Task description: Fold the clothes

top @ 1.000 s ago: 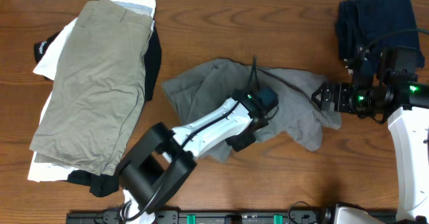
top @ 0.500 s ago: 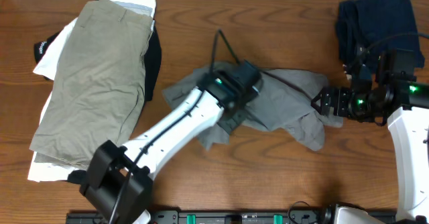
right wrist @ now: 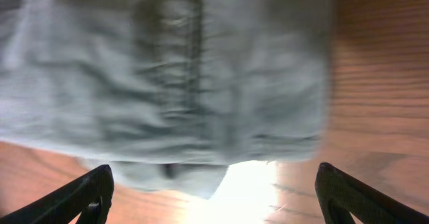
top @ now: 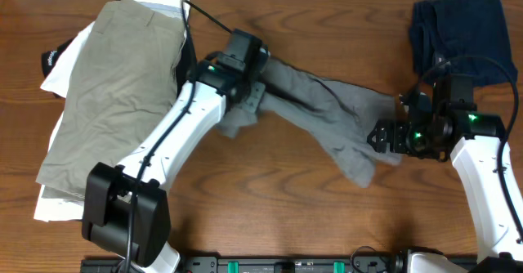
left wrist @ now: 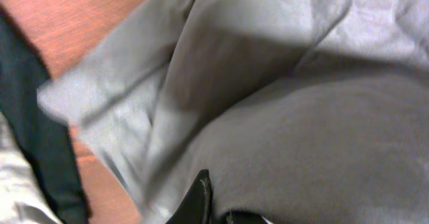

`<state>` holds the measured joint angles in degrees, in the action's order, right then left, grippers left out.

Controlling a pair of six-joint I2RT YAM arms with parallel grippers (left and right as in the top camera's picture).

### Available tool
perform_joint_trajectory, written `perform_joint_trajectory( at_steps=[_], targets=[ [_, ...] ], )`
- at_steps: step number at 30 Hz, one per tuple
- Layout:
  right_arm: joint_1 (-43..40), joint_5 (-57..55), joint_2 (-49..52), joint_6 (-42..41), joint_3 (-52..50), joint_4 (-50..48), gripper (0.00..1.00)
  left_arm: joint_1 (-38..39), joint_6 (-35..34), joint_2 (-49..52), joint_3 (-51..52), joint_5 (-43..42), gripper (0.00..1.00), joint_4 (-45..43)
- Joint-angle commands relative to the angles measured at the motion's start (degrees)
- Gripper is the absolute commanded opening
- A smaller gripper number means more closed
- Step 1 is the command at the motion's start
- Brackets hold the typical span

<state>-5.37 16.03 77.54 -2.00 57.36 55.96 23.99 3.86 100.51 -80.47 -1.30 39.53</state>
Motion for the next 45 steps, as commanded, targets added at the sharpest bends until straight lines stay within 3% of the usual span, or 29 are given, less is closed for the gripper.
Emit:
perform_joint_trajectory(
  at_steps=[1, 10, 18, 24, 28, 31, 36, 45],
  targets=[
    [0.6, -2.8, 0.1, -1.0, -0.2, -0.5, 0.95, -1.8, -1.0, -0.5, -0.9, 0.3, 0.06, -1.0],
    [3.0, -2.7, 0.1, -4.9, -5.6, -4.6, 0.92, -3.6, -1.2, -0.5, -0.9, 0.3, 0.06, -2.3],
    [3.2, -3.9, 0.1, -19.9, -16.0, -15.3, 0.88, -3.7, -1.2, -0.5, -0.9, 0.3, 0.06, -2.4],
    [3.2, -3.7, 0.1, -25.6, -22.3, -26.7, 0.79, -3.7, -1.2, -0.5, -0.9, 0.3, 0.06, -2.3],
    [3.2, -1.2, 0.1, -26.9, -25.2, -34.1, 0.69, -3.7, -1.2, -0.5, -0.9, 0.3, 0.06, -2.3],
    [3.2, 1.6, 0.1, -26.9, -25.9, -37.7, 0.52, -3.7, -1.2, -0.5, -0.9, 0.3, 0.06, -2.3],
    [3.2, 2.7, 0.1, -26.9, -25.9, -40.0, 0.01, -3.7, -1.2, -0.5, -0.9, 0.3, 0.06, -2.3],
    [3.1, 2.8, -2.0, -22.6, -20.1, -36.9, 0.01, -3.7, 0.0, -1.0, -1.0, 1.1, 0.06, -2.3]
  ],
)
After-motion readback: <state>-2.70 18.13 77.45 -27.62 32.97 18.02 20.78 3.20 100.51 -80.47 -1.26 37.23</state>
